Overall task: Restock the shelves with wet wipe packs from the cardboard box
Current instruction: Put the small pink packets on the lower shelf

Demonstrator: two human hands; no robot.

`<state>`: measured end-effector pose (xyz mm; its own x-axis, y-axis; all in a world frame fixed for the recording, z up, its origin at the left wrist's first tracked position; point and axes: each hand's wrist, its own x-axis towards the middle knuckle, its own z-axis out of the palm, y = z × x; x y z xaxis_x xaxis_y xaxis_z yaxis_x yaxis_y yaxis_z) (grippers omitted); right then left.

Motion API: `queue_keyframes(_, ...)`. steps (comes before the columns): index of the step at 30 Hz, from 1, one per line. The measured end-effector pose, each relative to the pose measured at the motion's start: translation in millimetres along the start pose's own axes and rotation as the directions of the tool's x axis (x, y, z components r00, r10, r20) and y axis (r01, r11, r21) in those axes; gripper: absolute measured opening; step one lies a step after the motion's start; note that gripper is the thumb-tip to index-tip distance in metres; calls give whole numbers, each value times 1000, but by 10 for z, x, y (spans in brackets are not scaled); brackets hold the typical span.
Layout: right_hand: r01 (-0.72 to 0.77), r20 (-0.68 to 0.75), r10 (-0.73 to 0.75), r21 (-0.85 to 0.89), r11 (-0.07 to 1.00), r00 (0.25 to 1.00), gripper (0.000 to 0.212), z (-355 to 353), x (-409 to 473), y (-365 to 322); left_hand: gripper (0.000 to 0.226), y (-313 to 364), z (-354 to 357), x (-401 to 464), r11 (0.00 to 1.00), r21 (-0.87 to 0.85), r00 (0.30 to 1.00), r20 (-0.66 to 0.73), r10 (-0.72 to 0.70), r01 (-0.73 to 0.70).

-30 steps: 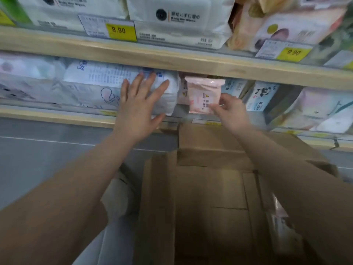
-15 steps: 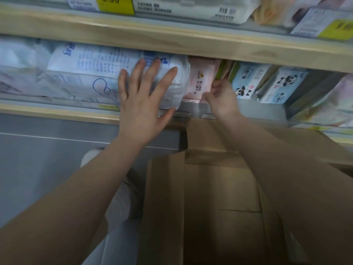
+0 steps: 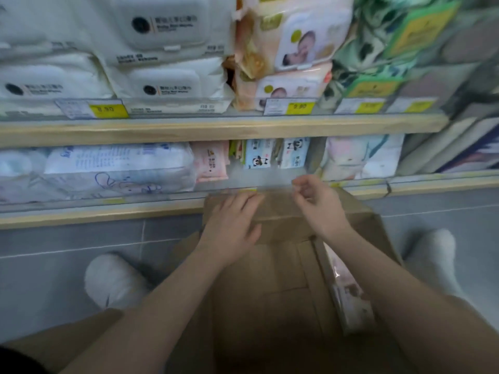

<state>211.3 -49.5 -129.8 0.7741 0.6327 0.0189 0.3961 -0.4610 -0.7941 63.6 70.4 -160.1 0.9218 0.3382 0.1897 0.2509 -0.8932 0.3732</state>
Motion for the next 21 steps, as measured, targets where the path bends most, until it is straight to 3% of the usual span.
queue_keyframes(4, -130, -88, 132, 27, 991, 987, 6, -482, -490, 336, 59, 398, 290, -54, 1000, 2, 992, 129, 11, -11)
queue_keyframes(7, -254, -143, 256, 37, 967, 956, 13, -627, -846, 698, 68, 555, 522, -114, 987, 156, 970, 242, 4, -43)
queue_keyframes(10, -361, -151, 356, -8, 933, 922, 12, -603, -1094, 1076, 81, 572, 672, -140, 965, 262, 974, 220, -49, -11)
queue_keyframes(14, -429, -139, 415, -93, 898, 899, 31, -397, -1188, 1452, 98, 495, 780, -106, 946, 324, 979, 185, -80, 16)
queue_keyframes(21, -549, -111, 538, -169, 818, 836, 56, -140, -1027, 1851, 100, 438, 932, -109, 940, 341, 990, 132, -56, 8)
